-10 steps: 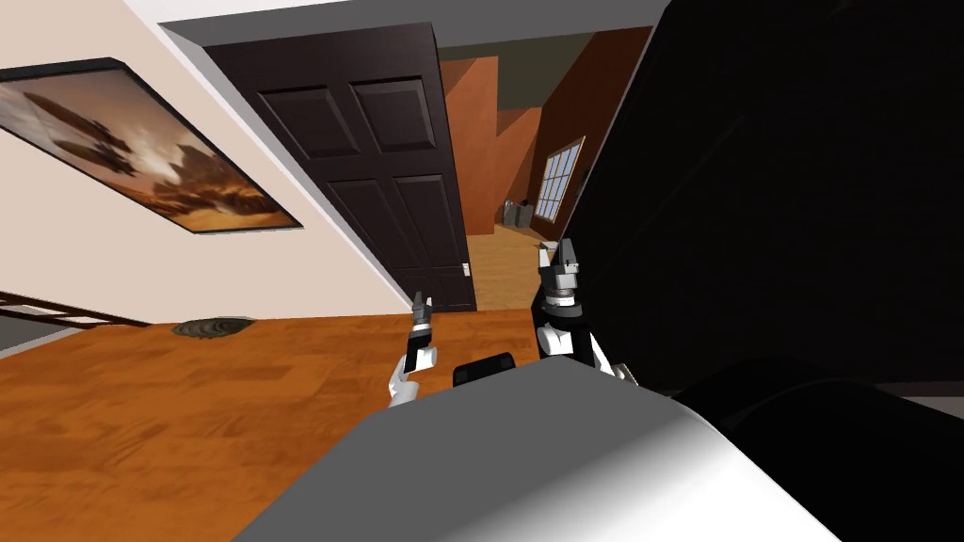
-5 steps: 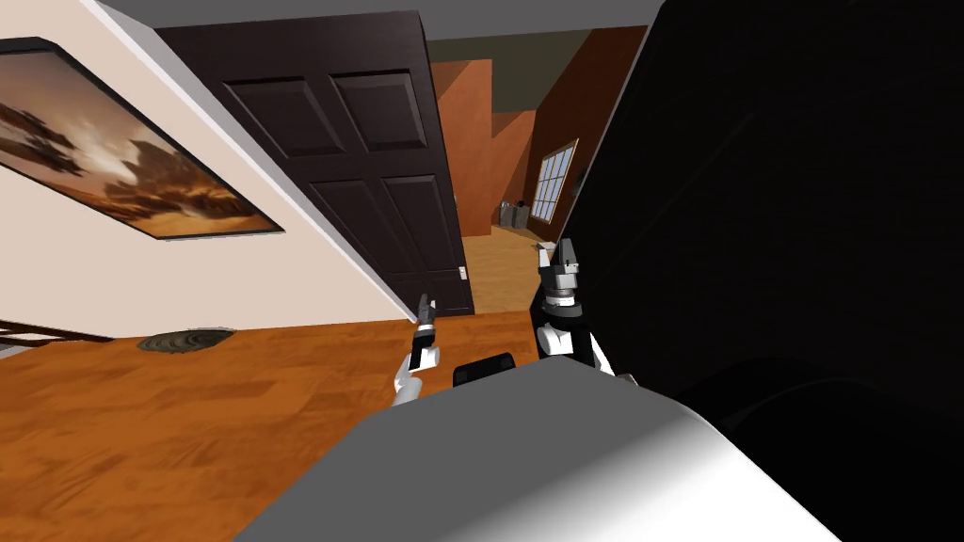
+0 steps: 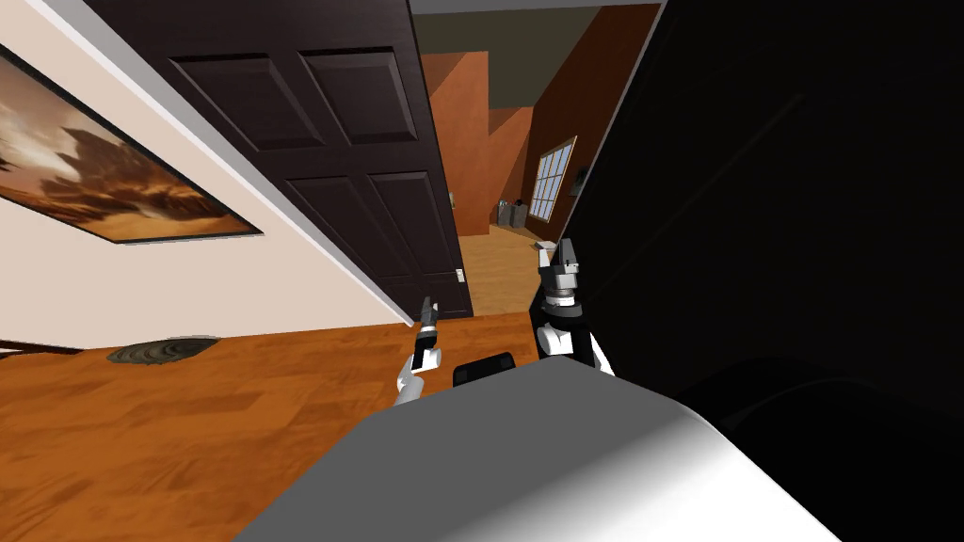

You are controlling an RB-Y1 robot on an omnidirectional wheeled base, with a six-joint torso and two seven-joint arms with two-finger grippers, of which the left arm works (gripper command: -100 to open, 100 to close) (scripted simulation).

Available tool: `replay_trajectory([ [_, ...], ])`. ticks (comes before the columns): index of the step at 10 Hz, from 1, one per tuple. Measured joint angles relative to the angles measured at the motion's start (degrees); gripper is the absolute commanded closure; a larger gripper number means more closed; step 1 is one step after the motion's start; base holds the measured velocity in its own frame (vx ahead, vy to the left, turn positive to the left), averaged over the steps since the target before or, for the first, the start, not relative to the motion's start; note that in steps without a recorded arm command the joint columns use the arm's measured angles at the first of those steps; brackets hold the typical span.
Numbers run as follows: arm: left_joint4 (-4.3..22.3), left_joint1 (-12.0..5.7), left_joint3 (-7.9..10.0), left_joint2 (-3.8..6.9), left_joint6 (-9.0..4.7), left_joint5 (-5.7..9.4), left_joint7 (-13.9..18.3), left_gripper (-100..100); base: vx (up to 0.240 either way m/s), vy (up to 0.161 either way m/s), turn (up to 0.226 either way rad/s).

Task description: Pull the door open

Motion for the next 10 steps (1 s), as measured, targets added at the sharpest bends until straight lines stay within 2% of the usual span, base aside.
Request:
replay_trajectory([
  [5,7.8,-2.77,-0.27,-0.28,-1.51,0.15,-0.6,-100,0.104,-0.021,-0.05],
  [10,13.9,-4.96,-0.49,-0.69,-2.41,0.27,-1.2,-100,0.086,-0.012,-0.032],
])
